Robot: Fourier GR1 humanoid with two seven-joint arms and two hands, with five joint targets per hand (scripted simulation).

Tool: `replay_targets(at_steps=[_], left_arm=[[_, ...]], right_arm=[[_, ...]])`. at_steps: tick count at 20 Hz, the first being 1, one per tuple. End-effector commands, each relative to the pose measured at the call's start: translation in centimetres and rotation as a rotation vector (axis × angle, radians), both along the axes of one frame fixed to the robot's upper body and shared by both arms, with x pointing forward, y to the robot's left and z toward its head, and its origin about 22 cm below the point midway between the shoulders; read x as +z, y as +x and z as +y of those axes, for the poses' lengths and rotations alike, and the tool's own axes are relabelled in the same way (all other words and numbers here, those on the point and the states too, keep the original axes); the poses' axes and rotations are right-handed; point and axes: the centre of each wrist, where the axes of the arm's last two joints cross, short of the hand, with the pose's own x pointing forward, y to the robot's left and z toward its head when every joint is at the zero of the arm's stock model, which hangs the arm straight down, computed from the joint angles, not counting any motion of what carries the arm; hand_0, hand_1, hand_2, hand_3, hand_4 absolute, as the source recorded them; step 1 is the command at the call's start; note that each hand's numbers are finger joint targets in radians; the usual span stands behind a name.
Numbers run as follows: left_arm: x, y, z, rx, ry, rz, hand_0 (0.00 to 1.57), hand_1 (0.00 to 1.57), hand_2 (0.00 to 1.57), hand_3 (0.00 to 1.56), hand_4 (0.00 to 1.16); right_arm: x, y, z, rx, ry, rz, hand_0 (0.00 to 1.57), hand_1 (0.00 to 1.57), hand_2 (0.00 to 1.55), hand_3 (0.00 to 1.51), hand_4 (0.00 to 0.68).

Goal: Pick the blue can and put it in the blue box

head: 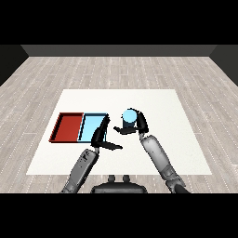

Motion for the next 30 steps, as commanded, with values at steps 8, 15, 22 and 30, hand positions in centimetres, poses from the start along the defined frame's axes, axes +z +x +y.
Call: replay_targets(at_steps=[8,15,22,30], left_arm=[[-1.3,1.4,-2.9,0.007,0.023,0.033,0.00,0.00,0.00,0.00,0.00],[-2.5,1.4,-4.1,0.016,0.055,0.079,0.00,0.00,0.00,0.00,0.00],[-3.1,2.7,-1.3,0.030,0.037,0.084,0.00,0.00,0.00,0.00,0.00],[0.1,4.0,-3.0,0.012,0.035,0.076,0.00,0.00,0.00,0.00,0.00]], right_arm=[[0.9,-0.4,-0.3,0.048,-0.031,0.024,1.48,1.48,1.45,1.39,0.586],[-0.8,-0.6,1.9,0.021,-0.042,-0.005,1.49,1.49,1.46,1.39,0.581],[0.4,-1.4,4.2,0.056,-0.048,-0.003,1.49,1.49,1.46,1.38,0.570],[-0.7,-2.1,1.2,0.080,-0.068,-0.004,1.50,1.50,1.46,1.38,0.544]])
